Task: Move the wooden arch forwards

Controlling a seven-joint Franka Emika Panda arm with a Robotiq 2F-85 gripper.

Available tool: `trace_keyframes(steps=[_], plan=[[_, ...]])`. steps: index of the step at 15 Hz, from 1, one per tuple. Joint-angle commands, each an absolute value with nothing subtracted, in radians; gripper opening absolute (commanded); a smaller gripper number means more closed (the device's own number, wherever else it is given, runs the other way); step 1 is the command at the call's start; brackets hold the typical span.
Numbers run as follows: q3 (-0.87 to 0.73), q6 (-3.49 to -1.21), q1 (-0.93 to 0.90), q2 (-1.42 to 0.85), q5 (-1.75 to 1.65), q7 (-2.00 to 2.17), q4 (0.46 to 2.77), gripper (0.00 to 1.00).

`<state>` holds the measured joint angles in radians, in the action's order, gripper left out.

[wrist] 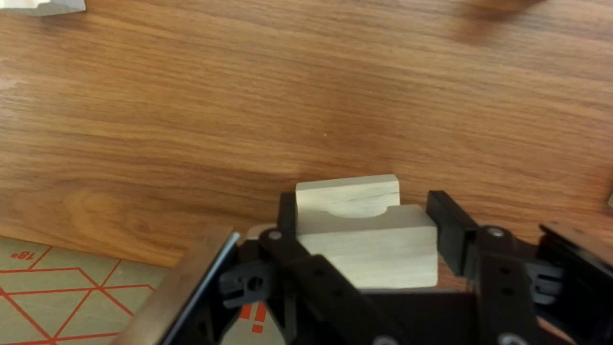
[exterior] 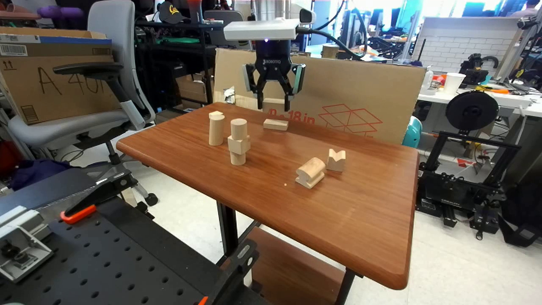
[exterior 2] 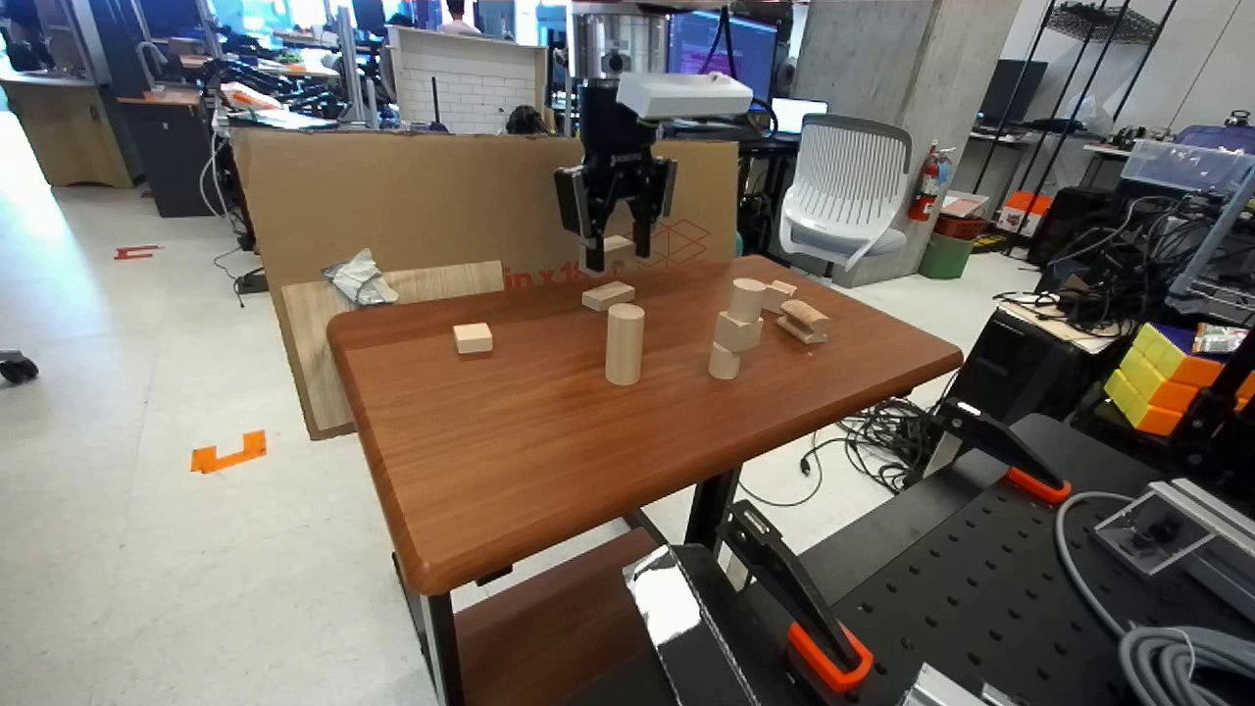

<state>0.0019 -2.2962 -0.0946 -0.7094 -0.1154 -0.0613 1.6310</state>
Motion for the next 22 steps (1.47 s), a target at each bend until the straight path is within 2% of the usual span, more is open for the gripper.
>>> trace_keyframes(steps=[1,19,20,22], plan=[[0.006,-2.246,-0.101,-0.746,-0.124,-0.047,1.569,0.43],[-0.011,-2.181,-0.101,-0.815,-0.133,-0.031,1.492,0.43],[-0.012,-2.179,-0.102,-0.818,-0.134,-0.030,1.490,0.92],[-0.012,-2.181,-0.105,-0.815,-0.138,-0.030,1.494,0.98]])
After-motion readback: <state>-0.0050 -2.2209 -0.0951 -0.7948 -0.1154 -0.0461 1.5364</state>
